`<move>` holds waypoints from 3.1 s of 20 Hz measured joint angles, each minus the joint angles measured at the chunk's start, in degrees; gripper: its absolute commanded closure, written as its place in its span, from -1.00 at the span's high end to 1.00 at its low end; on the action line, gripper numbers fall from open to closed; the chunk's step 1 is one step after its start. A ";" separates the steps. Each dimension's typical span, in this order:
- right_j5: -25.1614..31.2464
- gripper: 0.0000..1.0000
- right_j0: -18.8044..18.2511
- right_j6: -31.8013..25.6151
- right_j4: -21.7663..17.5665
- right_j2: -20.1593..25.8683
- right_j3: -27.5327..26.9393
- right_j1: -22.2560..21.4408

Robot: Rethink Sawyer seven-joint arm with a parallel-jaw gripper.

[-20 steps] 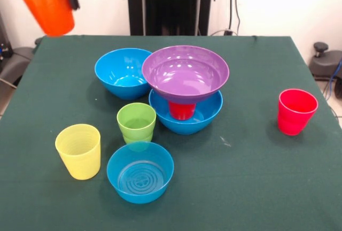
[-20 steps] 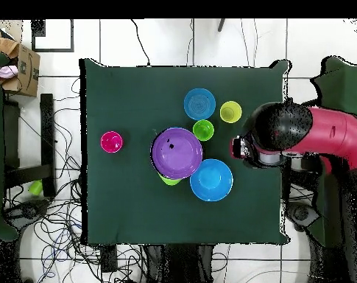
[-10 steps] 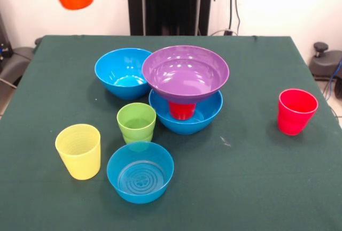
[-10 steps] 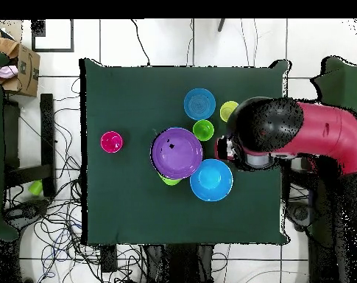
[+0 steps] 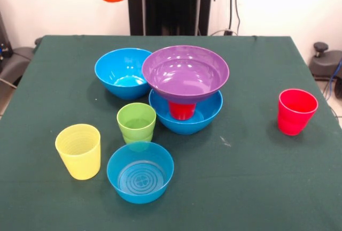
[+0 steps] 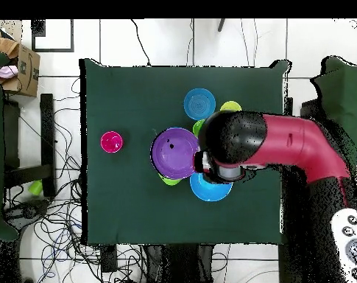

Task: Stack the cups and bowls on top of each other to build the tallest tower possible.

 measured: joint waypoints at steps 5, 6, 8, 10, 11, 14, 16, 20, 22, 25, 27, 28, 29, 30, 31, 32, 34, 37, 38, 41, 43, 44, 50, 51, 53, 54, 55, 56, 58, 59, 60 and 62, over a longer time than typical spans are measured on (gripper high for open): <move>-3.97 -1.00 1.99 2.88 0.65 -1.42 2.13 -0.06; -4.82 -1.00 2.32 3.45 0.74 -1.69 2.42 -0.06; -6.77 -1.00 2.77 4.70 1.06 -2.18 3.05 -0.06; -7.67 -1.00 2.95 5.19 1.31 -2.49 3.39 -0.06; -8.04 -1.00 3.03 5.38 1.42 -2.66 3.53 -0.06; -8.54 -1.00 3.28 5.61 1.59 -3.09 3.67 -0.07; -8.92 -1.00 3.76 5.86 1.72 -3.62 3.86 -0.06; -9.91 -1.00 5.11 6.47 1.96 -4.76 4.37 -0.07; -11.44 -1.00 6.68 7.58 2.01 -5.95 5.07 -0.07; -13.06 -1.00 8.34 9.09 1.99 -7.06 5.54 -0.07; -14.53 -1.00 9.88 10.73 2.00 -8.00 5.96 -0.08; -15.27 -1.00 10.68 11.62 2.01 -8.47 6.21 -0.08; -15.94 -1.00 11.37 12.46 1.99 -8.91 6.46 -0.08; -16.48 -1.00 11.89 13.10 2.01 -9.22 6.69 -0.08; -16.99 -1.00 12.37 13.75 1.99 -9.48 6.94 -0.08; -17.61 -1.00 12.93 14.54 2.01 -9.78 7.20 -0.08; -18.91 -1.00 13.91 15.94 2.01 -10.29 7.63 0.05; -20.20 -1.00 14.71 17.09 2.02 -10.82 8.01 0.42; -20.81 -1.00 15.02 17.39 2.02 -11.11 8.15 0.72; -22.73 -1.00 16.02 18.00 1.98 -12.39 8.45 1.84; -23.54 -1.00 16.37 18.01 1.97 -13.09 8.47 2.59; -23.93 -1.00 16.48 18.01 1.95 -13.39 8.47 3.03; -26.29 -1.00 16.82 18.01 1.95 -14.90 8.46 5.38; -26.84 -1.00 16.97 18.01 1.95 -15.33 8.46 5.90; -27.55 -1.00 17.41 18.01 1.95 -16.17 8.46 6.69; -27.58 -1.00 17.54 18.01 1.95 -16.33 8.46 6.81; -27.58 -1.00 17.75 18.01 1.96 -16.56 8.47 6.93; -27.58 -1.00 18.13 18.01 2.03 -16.84 8.46 6.95; -27.58 -1.00 18.63 18.01 2.24 -17.11 8.46 6.89; -27.58 -1.00 18.86 18.01 2.35 -17.21 8.46 6.85; -27.58 -1.00 19.09 18.01 2.48 -17.28 8.46 6.79; -27.58 -1.00 19.58 18.01 2.84 -17.41 8.46 6.63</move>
